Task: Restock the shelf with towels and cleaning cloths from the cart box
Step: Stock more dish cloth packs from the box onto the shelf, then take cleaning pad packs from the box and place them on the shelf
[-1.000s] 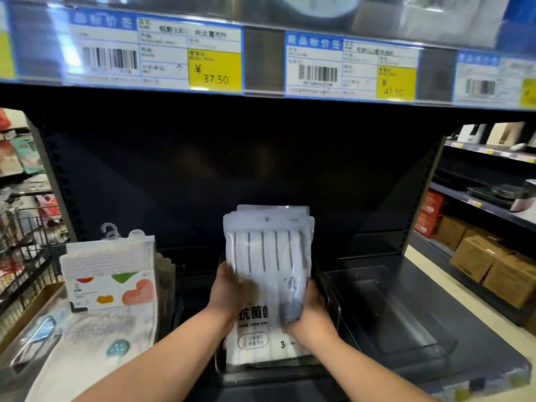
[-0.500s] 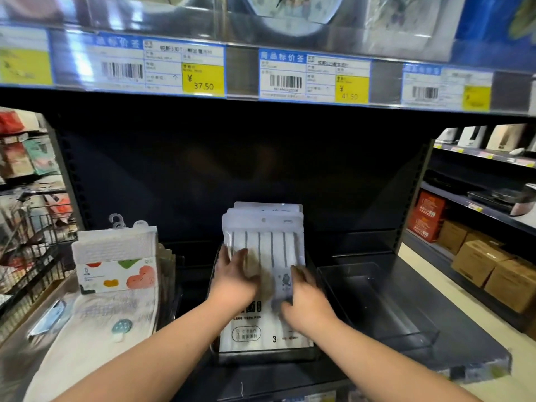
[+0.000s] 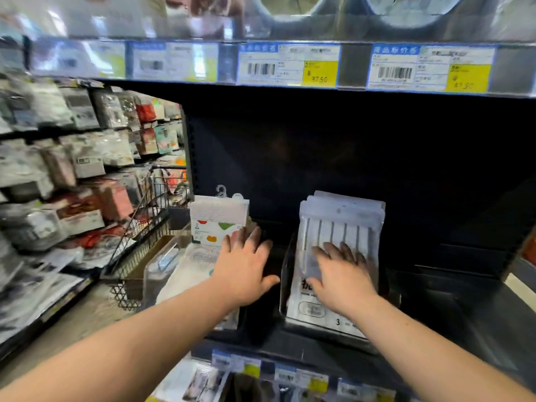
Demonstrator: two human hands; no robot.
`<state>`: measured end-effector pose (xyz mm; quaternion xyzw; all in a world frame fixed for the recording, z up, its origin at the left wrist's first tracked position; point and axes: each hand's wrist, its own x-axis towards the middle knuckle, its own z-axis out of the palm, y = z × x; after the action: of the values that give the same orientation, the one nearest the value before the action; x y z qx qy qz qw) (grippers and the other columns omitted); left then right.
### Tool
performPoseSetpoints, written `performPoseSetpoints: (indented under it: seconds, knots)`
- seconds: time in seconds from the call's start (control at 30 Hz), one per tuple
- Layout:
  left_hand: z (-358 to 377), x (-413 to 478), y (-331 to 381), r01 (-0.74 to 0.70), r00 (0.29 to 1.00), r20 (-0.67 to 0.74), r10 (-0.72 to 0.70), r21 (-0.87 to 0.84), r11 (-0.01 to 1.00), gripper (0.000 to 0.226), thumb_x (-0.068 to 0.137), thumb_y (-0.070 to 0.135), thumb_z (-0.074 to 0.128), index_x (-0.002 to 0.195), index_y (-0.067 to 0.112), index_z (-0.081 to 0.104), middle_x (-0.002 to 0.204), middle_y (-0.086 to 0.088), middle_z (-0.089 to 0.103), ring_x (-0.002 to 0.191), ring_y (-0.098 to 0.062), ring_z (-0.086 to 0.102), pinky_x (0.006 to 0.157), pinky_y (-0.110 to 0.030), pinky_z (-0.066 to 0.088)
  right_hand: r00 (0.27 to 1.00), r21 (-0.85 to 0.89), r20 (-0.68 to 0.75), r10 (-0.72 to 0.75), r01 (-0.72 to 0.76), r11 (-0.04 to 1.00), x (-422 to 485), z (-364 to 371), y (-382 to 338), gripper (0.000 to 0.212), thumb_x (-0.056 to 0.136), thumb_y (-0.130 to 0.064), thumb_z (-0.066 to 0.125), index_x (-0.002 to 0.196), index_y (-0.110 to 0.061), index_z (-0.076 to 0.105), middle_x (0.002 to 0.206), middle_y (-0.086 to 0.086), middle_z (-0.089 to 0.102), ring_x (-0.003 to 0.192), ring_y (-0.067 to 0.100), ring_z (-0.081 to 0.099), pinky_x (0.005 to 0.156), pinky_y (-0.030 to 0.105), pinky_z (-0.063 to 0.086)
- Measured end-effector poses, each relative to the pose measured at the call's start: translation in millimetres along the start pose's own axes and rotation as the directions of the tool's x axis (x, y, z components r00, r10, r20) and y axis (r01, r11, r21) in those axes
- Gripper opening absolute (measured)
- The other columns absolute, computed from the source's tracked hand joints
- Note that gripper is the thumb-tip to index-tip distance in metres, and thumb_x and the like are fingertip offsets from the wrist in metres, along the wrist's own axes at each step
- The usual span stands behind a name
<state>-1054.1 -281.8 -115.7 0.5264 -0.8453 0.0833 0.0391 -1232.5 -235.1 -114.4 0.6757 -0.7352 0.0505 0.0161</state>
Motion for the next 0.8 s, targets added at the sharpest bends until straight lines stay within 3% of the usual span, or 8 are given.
performPoseSetpoints:
  seconds: [0.13,0.4,0.63,0.8]
  knots:
    - [2,-25,-39,0.053,0.999,0.008,-0.052,-0.007,0.999,0.083,0.09,0.06,0.039,0.151,0.017,0.004,0.161,-0.009,0.001,0.147,-0.035,-0.001,0.116,-0.056,0.005,0.998,0.001,-0.006,-0.067,0.067,0.998,-1,1,-48,0.063,0.093,-0.044,0.043,0.148,-0.025,0.019,0.158,-0.002,0.014,0.147,0.027,0.009,0.117,0.049,0.012]
    - [19,-100,-184,0.191,0.981,0.036,-0.189,-0.087,0.978,0.076,0.09,0.059,0.04,0.15,0.023,0.01,0.161,-0.004,0.002,0.148,-0.031,-0.002,0.116,-0.055,0.004,0.971,-0.012,-0.042,-0.237,0.236,0.972,9,10,-212,0.06,0.092,-0.044,0.043,0.145,-0.026,0.022,0.152,-0.002,0.024,0.144,0.025,0.014,0.115,0.05,0.013]
    - [45,-210,-355,0.382,0.917,0.159,-0.366,-0.086,0.92,0.078,0.091,0.058,0.041,0.152,0.024,0.007,0.161,-0.004,0.003,0.148,-0.03,-0.002,0.118,-0.051,0.001,0.931,0.003,0.07,-0.359,0.36,0.933,9,50,-406,0.061,0.093,-0.046,0.045,0.146,-0.023,0.024,0.152,0.0,0.026,0.144,0.026,0.015,0.115,0.051,0.012]
    - [64,-261,-440,0.449,0.874,0.225,-0.431,-0.032,0.893,0.077,0.091,0.06,0.038,0.151,0.021,0.01,0.161,-0.005,0.006,0.148,-0.031,0.002,0.119,-0.051,0.008,0.912,-0.008,0.161,-0.376,0.382,0.924,11,85,-490,0.059,0.092,-0.045,0.044,0.144,-0.024,0.026,0.152,0.001,0.028,0.143,0.026,0.018,0.114,0.05,0.013]
